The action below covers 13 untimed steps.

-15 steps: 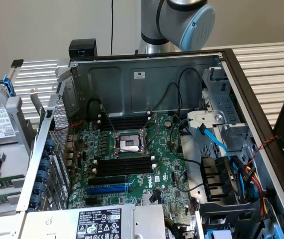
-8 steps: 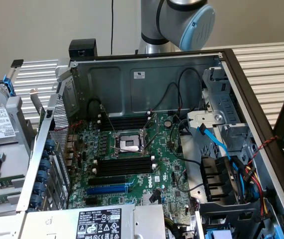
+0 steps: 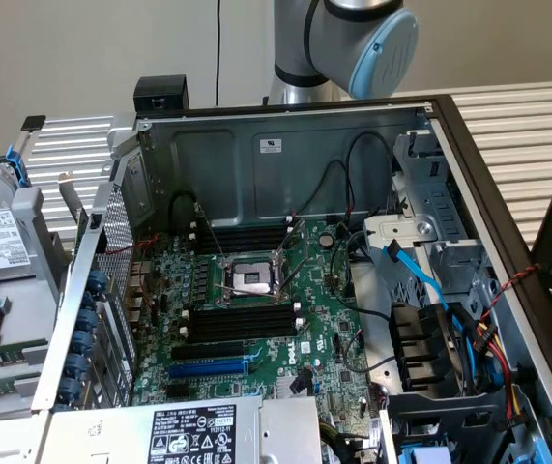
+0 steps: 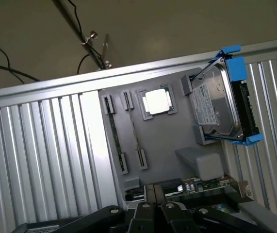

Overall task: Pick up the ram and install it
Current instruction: 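Pick up the ram and move it above insertion slot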

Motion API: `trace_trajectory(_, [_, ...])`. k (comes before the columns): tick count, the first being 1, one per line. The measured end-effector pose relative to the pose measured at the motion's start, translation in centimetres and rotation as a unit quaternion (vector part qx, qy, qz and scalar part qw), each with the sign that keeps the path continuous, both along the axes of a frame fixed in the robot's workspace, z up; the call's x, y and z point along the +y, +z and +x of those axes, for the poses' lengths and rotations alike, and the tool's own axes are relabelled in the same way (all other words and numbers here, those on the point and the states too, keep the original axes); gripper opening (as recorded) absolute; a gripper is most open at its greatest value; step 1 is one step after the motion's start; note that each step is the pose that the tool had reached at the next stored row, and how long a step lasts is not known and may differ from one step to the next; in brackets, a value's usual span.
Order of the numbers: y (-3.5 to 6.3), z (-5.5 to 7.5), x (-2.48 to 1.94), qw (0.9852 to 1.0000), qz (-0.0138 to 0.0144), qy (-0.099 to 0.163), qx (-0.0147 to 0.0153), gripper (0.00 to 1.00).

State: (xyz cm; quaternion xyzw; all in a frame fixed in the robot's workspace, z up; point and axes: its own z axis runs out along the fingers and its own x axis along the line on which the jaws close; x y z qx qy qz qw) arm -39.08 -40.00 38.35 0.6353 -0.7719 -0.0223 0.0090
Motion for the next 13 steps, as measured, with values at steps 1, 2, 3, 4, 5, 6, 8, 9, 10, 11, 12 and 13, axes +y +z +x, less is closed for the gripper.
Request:
trace_trajectory(1, [0.00,0.00,0.00,1.0000,0.0000,0.000,0.0000,0.11])
trace_trajectory(2, [0.00,0.00,0.00,1.0000,0.0000,0.000,0.0000,0.11])
trace_trajectory(3, [0.00,0.00,0.00,1.0000,-0.0001,0.000,0.0000,0.11])
trace_trajectory(4, [-0.01,0.00,0.00,1.0000,-0.0003,0.000,0.0001,0.11])
trace_trajectory(5, [-0.04,-0.01,-0.01,1.0000,-0.0004,0.000,0.0000,0.11])
trace_trajectory(6, [-0.07,-0.02,-0.01,1.0000,-0.0005,0.000,0.0000,0.12])
trace_trajectory(8, [-0.19,-0.08,0.00,1.0000,-0.0005,0.002,0.0000,0.18])
trace_trajectory(9, [-0.25,-0.11,0.00,1.0000,-0.0005,0.004,0.0000,0.18])
trace_trajectory(10, [-0.36,-0.12,0.00,0.9999,-0.0006,0.010,0.0001,0.18])
trace_trajectory(11, [-0.52,-0.12,0.00,0.9998,-0.0006,0.019,0.0007,0.18])
trace_trajectory(12, [-0.68,-0.12,-0.01,0.9996,-0.0005,0.028,0.0009,0.18])
trace_trajectory(13, [-0.84,-0.12,-0.01,0.9993,-0.0005,0.037,0.0010,0.18])
